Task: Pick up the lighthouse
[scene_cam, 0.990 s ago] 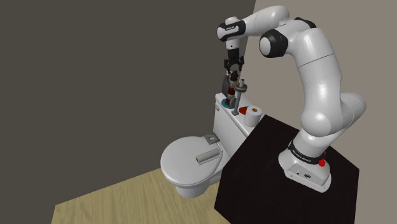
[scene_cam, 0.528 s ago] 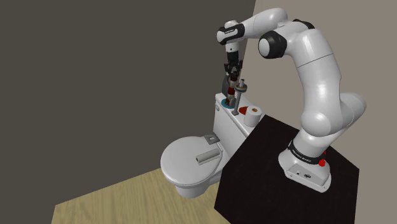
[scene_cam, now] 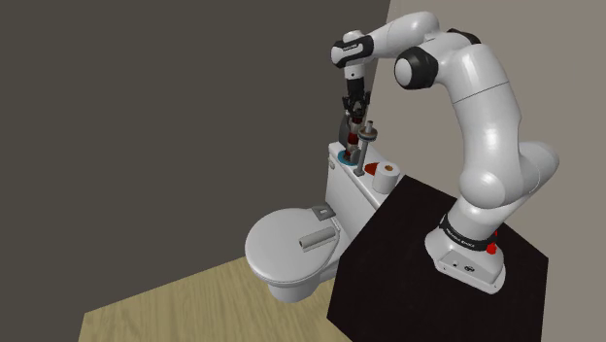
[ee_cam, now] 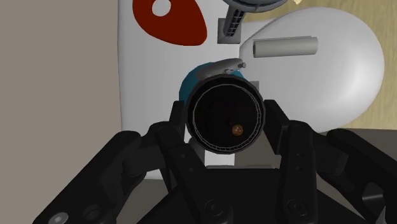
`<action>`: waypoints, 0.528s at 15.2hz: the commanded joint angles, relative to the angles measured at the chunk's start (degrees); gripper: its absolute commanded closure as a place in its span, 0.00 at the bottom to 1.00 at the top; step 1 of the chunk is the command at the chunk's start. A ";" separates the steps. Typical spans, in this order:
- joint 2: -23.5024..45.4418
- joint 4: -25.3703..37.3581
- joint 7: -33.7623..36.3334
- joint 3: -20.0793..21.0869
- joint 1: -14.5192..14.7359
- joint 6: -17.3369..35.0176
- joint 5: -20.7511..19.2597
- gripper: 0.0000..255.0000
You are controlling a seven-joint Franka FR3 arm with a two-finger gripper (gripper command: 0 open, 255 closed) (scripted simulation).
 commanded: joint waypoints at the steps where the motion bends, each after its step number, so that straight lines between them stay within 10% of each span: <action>1: -0.48 0.38 -0.03 -0.07 -0.02 -0.85 -0.09 1.00; 8: -1.93 3.35 -0.05 -0.27 -0.14 -5.24 -0.36 1.00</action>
